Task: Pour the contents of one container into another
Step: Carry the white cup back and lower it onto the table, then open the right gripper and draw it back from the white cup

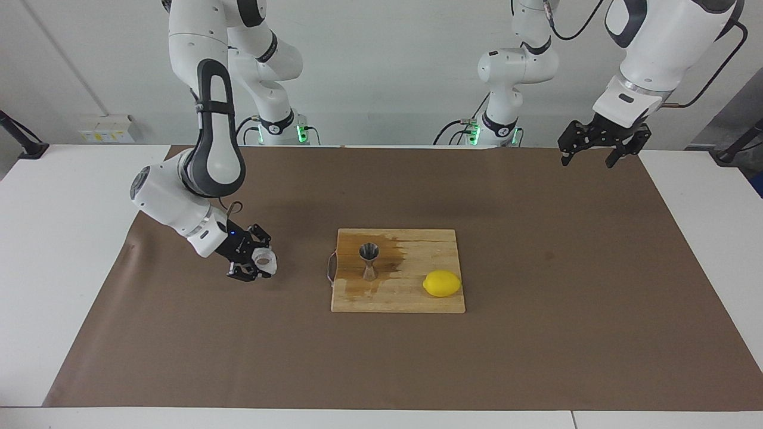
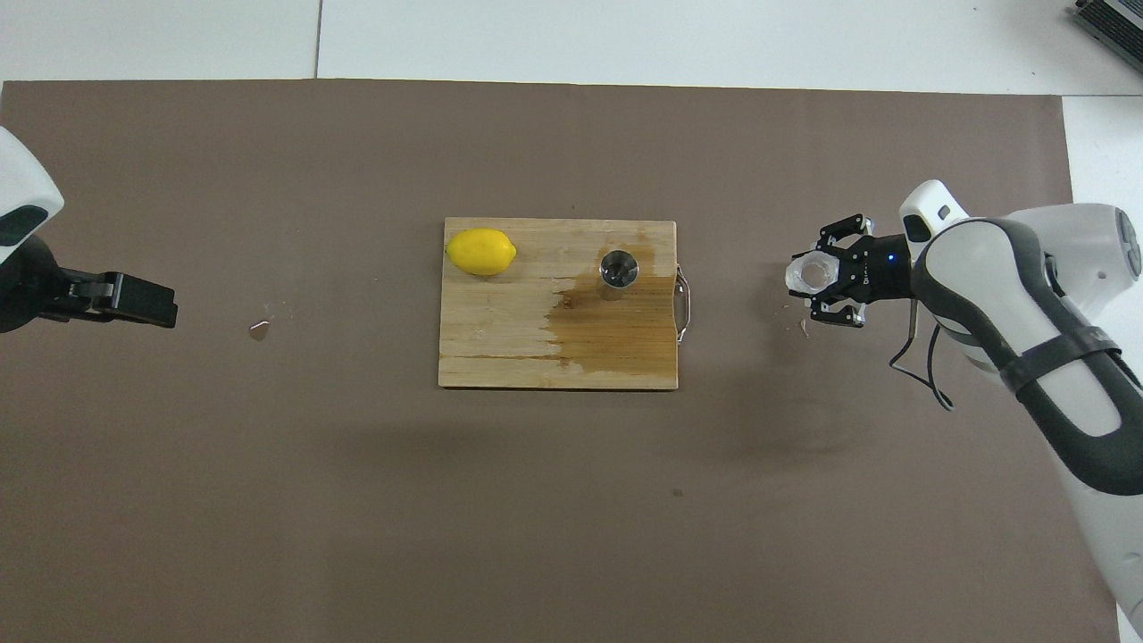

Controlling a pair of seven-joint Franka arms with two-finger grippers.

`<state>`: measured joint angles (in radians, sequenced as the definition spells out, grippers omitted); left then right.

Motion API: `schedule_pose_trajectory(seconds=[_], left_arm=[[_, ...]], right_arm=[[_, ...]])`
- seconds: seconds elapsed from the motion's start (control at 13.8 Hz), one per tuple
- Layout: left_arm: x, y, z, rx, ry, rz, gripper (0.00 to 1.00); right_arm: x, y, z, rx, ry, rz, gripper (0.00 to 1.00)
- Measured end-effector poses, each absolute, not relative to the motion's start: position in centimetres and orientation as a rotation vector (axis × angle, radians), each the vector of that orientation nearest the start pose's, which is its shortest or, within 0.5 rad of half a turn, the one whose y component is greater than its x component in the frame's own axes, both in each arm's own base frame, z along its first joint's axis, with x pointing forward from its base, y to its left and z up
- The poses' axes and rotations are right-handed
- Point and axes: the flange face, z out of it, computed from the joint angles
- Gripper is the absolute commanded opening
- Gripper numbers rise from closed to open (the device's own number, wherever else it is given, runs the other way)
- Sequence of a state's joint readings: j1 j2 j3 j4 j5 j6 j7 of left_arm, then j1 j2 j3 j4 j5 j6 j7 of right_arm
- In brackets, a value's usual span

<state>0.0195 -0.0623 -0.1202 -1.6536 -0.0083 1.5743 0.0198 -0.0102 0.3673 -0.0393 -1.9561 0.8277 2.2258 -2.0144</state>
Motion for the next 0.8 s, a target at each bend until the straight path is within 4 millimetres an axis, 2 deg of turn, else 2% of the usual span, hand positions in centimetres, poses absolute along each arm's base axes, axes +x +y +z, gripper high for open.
schedule_pose_trajectory(seconds=[0.07,0.22,0.29,0.36,0.65,0.8], left_arm=[[53.2,-5.7,61.9,-3.136,0.188,0.028,1.00],[53.2,-5.7,61.9,-3.136,0.188,0.028,1.00],[53.2,-5.7,61.9,-3.136,0.188,0.028,1.00],[53.2,-5.7,61.9,-3.136,0.188,0.028,1.00],[53.2,-5.7,61.9,-3.136,0.188,0.028,1.00],[53.2,-5.7,61.9,-3.136,0.188,0.028,1.00]], right_arm=[[60.9,-1.0,27.5,-2.016,-1.740,-0.670,0.37],[60.6,-1.4,26.3,-1.994,-1.756,-0.667,0.41],[60.4,-1.3,26.2,-1.978,-1.771,-0.668,0.53],[60.2,-1.3,26.0,-1.963,-1.784,-0.666,1.00],[59.9,-1.8,26.1,-1.964,-1.784,-0.671,1.00],[60.1,-1.3,28.0,-1.979,-1.784,-0.683,1.00]])
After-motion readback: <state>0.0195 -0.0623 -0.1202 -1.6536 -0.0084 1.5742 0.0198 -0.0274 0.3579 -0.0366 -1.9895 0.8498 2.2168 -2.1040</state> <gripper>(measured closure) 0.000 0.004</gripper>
